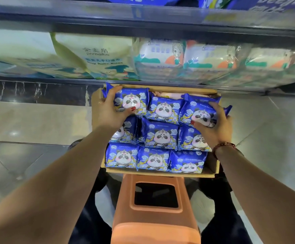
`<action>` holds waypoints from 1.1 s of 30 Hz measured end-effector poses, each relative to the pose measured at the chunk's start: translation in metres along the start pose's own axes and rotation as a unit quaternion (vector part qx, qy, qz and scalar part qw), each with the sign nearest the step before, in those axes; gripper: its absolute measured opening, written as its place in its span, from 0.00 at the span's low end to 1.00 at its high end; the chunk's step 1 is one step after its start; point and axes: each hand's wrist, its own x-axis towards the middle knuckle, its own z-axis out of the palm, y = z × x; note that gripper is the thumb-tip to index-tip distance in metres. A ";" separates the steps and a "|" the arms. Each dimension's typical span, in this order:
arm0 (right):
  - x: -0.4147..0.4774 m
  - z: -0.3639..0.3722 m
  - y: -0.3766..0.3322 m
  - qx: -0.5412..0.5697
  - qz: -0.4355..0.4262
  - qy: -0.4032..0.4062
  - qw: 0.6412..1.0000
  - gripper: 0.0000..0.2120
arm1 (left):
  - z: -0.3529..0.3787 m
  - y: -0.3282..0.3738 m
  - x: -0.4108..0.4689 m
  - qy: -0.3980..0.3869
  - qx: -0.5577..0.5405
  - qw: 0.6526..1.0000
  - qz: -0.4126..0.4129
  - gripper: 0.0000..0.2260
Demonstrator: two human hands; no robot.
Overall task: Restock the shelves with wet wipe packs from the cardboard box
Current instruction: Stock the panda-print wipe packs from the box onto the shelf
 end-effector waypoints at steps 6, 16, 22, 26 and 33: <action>0.006 -0.014 -0.008 0.022 -0.012 -0.054 0.998 0.29 | -0.004 0.024 -0.007 -0.087 -0.053 0.995 -0.005 0.27; -0.043 -0.072 -0.080 0.183 -0.045 -0.098 0.977 0.27 | -0.070 0.069 -0.071 -0.074 -0.244 0.967 0.003 0.25; -0.100 -0.134 -0.148 0.229 -0.102 -0.111 0.962 0.28 | -0.139 0.132 -0.133 -0.044 -0.300 0.953 -0.002 0.26; -0.136 -0.183 -0.191 0.235 -0.137 -0.117 0.955 0.28 | -0.182 0.181 -0.166 -0.025 -0.316 0.948 0.028 0.28; -0.182 -0.267 -0.263 0.281 -0.187 -0.104 0.935 0.27 | -0.254 0.283 -0.205 0.014 -0.316 0.938 0.141 0.28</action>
